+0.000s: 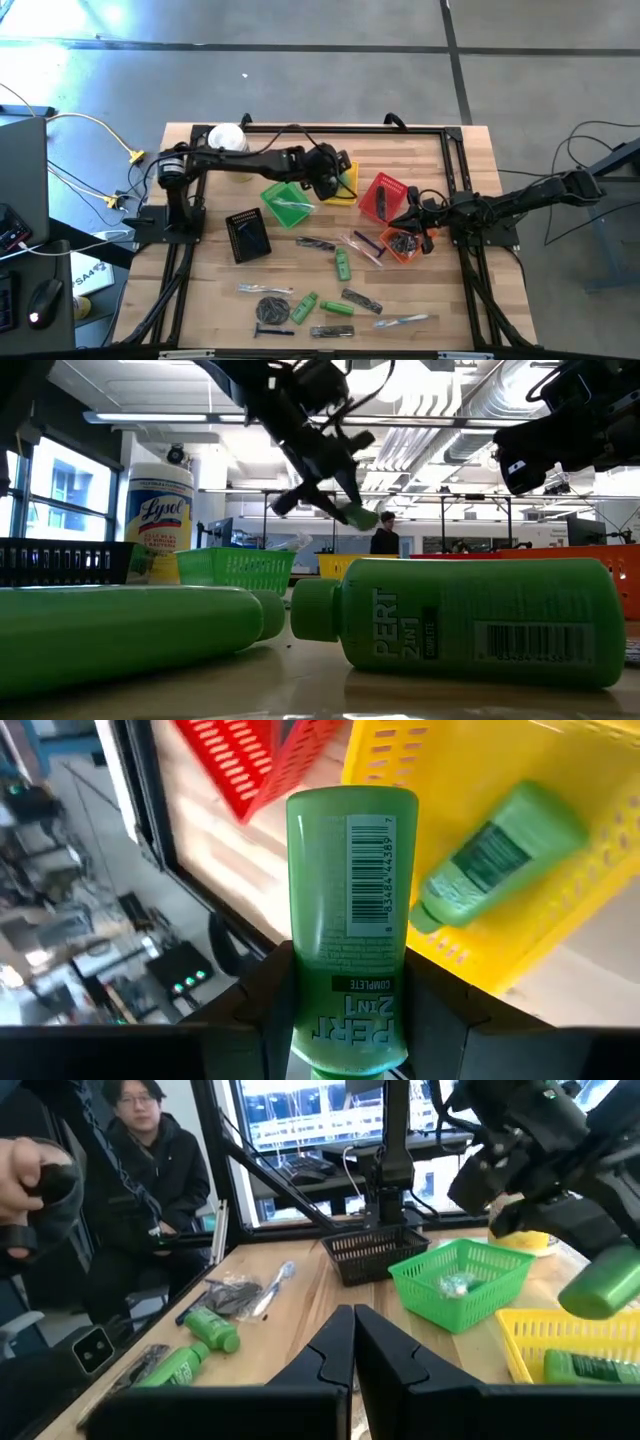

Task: Pick & Place Travel size toiletries

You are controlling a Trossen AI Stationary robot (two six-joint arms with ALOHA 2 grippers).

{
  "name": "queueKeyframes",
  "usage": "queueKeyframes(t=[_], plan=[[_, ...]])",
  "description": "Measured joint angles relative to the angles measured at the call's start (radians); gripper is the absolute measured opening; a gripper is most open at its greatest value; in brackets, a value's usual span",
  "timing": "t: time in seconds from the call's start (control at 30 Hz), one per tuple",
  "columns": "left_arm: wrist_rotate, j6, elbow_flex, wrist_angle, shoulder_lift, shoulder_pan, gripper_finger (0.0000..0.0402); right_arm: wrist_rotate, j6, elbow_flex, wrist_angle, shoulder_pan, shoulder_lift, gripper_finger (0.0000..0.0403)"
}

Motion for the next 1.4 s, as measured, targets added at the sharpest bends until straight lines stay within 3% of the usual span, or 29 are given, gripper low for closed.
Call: queueKeyframes(t=[0.63,1.17,1.4], plan=[[0.036,0.118,0.001,0.008,0.132,0.0,0.0138,0.001,0.007,0.0,0.0,0.0,0.023,0.0003],[0.044,-0.008,0.001,0.02,0.132,0.0,0.0208,0.001,0.007,0.0,-0.001,0.0,0.023,0.0003],[-0.042,-0.062,0.0,-0.01,0.081,-0.022,0.0211,0.001,0.007,0.0,-0.001,0.0,0.023,0.0003]])
